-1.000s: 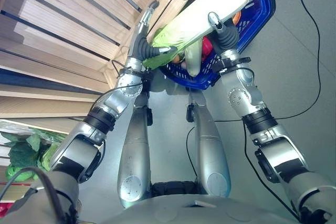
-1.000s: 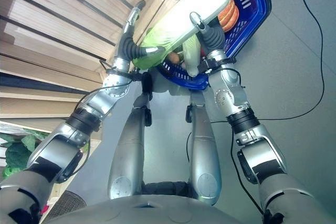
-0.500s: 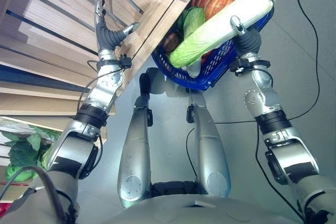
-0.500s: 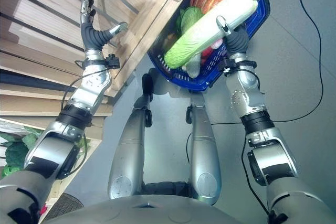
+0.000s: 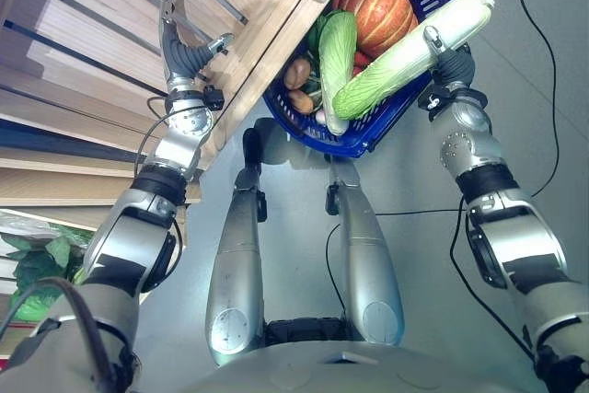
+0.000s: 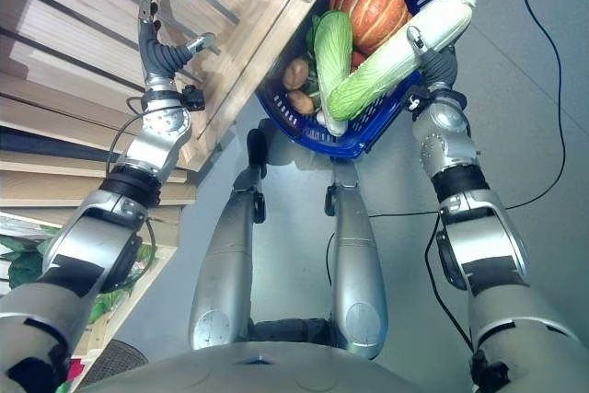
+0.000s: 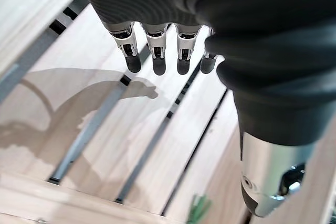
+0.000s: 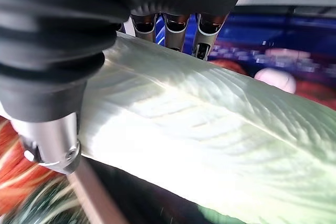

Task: Pick up fruits and vegetables into the basket

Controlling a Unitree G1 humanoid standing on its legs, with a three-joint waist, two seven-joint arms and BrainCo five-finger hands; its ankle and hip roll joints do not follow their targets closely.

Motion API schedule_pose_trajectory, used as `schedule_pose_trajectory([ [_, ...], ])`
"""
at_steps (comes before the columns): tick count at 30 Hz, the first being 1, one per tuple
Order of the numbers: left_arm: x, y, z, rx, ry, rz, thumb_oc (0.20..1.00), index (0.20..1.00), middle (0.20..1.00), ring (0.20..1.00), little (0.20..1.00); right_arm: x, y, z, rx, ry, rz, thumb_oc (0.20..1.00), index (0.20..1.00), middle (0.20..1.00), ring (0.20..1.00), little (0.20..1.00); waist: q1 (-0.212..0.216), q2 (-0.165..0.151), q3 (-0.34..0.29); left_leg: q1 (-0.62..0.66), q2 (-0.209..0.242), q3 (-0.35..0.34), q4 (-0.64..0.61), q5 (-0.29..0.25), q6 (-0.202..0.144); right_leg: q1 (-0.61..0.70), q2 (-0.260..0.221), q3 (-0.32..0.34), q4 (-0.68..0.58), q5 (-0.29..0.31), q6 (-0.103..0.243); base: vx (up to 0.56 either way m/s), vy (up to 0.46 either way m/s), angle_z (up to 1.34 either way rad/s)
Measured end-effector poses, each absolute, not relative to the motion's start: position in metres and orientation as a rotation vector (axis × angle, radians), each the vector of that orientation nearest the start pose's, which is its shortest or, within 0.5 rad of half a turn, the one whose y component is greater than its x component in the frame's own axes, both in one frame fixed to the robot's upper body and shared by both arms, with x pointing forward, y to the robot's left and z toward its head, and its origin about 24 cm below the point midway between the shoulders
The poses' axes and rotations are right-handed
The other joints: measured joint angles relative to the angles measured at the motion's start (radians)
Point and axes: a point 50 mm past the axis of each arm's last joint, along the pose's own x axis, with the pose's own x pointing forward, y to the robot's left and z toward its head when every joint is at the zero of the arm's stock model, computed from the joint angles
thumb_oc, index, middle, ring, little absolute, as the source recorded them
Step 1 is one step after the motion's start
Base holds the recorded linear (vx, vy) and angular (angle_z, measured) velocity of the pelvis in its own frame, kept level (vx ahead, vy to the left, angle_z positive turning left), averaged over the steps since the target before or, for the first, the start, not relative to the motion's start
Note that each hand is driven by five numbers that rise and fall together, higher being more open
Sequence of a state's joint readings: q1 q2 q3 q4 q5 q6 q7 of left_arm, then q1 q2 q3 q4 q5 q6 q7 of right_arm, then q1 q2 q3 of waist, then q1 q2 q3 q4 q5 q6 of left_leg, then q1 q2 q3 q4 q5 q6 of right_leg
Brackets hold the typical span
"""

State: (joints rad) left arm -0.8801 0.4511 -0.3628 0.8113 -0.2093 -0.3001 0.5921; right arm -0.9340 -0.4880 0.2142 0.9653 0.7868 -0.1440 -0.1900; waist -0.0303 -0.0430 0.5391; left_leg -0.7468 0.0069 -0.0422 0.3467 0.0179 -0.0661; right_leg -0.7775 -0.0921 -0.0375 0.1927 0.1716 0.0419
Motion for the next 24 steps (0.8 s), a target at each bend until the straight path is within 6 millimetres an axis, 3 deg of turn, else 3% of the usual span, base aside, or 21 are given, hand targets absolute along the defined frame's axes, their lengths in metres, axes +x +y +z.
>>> schedule_pose_trajectory([
  [9,0.388,0.192,0.164,0.347,-0.380,0.366,1.000,1.000,1.000,1.000,1.000,0.407,-0.237,0.155,0.088,-0.017,-0.309,0.200,0.200,0.200,0.200,0.200,0.032,0.001,0.000,-0.004,-0.007,-0.009,0.000,0.001,0.001,-0.004,-0.005,-0.003,0.006,0.000,0.000,0.00,-0.001,0.01],
  [15,0.391,0.181,0.174,0.351,-0.430,0.328,1.000,1.000,1.000,1.000,1.000,0.414,-0.228,0.165,-0.136,0.031,-0.317,0.200,0.200,0.200,0.200,0.200,0.058,0.007,0.003,-0.045,-0.013,-0.009,0.017,0.006,0.001,-0.049,-0.014,-0.005,0.038,-0.004,-0.005,0.00,-0.002,0.03],
  [23,0.390,0.176,0.177,0.357,-0.457,0.308,1.000,1.000,1.000,1.000,1.000,0.414,-0.230,0.160,-0.179,0.138,-0.352,0.200,0.200,0.200,0.200,0.200,0.081,0.009,0.002,-0.080,-0.018,-0.021,0.033,0.010,-0.005,-0.089,-0.020,-0.014,0.075,-0.019,-0.008,0.00,-0.008,0.04],
  [24,0.390,0.176,0.177,0.358,-0.458,0.307,1.000,1.000,1.000,1.000,1.000,0.415,-0.229,0.162,-0.180,0.143,-0.352,0.313,0.313,0.313,0.313,0.313,0.081,0.009,0.002,-0.086,-0.019,-0.022,0.033,0.011,-0.007,-0.095,-0.021,-0.015,0.078,-0.019,-0.008,0.00,0.010,0.04],
])
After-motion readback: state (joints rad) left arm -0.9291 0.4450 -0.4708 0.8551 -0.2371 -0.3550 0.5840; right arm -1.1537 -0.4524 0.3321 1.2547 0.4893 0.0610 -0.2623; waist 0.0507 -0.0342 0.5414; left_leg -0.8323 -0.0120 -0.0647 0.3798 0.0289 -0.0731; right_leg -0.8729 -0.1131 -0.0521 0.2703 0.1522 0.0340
